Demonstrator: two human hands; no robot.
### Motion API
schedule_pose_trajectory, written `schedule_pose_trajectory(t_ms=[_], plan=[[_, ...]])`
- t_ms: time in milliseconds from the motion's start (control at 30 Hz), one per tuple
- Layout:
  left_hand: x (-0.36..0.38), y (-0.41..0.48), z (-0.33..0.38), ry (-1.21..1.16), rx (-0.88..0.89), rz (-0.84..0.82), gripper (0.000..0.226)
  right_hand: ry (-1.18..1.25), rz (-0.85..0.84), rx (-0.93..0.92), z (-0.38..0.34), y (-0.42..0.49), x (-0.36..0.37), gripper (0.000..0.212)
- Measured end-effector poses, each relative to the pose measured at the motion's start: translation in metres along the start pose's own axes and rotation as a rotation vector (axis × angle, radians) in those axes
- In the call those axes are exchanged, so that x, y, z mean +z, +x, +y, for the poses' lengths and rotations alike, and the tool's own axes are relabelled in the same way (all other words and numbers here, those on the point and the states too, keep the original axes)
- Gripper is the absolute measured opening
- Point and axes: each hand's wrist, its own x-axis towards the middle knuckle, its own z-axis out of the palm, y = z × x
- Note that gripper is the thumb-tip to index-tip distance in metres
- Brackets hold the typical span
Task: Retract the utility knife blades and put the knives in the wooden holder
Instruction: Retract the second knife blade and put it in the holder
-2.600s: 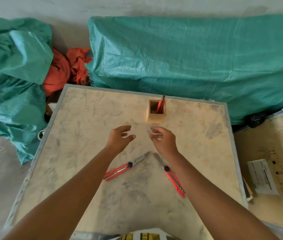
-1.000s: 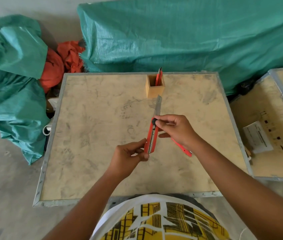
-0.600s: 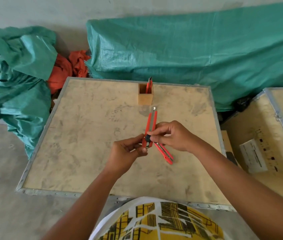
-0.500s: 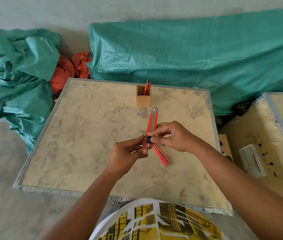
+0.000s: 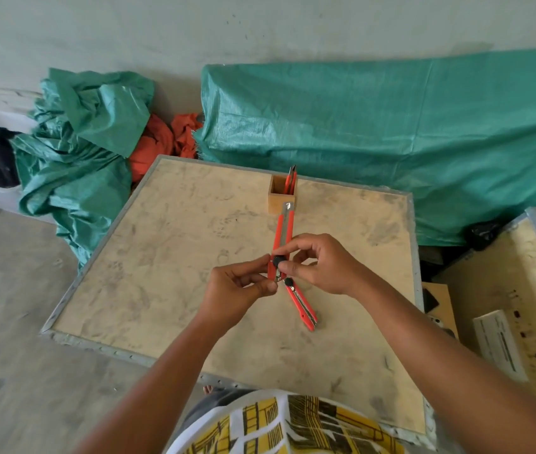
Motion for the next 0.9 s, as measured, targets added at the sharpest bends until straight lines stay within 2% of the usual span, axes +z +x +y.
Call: schedule_pose_trajectory(t_ms=[167, 300, 367, 433, 467, 600, 700, 900], plan=[[-0.015, 0.015, 0.002, 0.053, 0.023, -0.027, 0.050, 0.027, 0.120, 0.037, 0.000, 0.012, 0.010, 0.017], [-0.013, 0.017, 0.001, 0.083, 0.026, -0.044, 0.049, 0.063, 0.112, 0.025, 0.003, 0.013, 0.009, 0.022], [-0.012, 0.019, 0.006, 0.084, 0.042, -0.040, 0.049, 0.033, 0.147, 0.009, 0.003, 0.012, 0.014, 0.018], [-0.046, 0.078, 0.010, 0.092, 0.019, -0.139, 0.049, 0.040, 0.300, 0.093, 0.002, 0.064, 0.023, 0.018], [-0.047, 0.081, 0.012, 0.113, 0.026, -0.144, 0.050, 0.044, 0.331, 0.101, -0.001, 0.064, 0.026, 0.020], [-0.047, 0.090, 0.015, 0.144, 0.049, -0.140, 0.050, 0.118, 0.326, 0.101, 0.000, 0.073, 0.022, 0.019], [-0.050, 0.112, 0.014, 0.165, 0.063, -0.133, 0.051, 0.190, 0.390, 0.120, 0.005, 0.091, 0.013, 0.025], [-0.040, 0.187, 0.011, 0.262, 0.108, -0.129, 0.052, 0.125, 0.503, 0.119, 0.025, 0.150, -0.026, 0.031]])
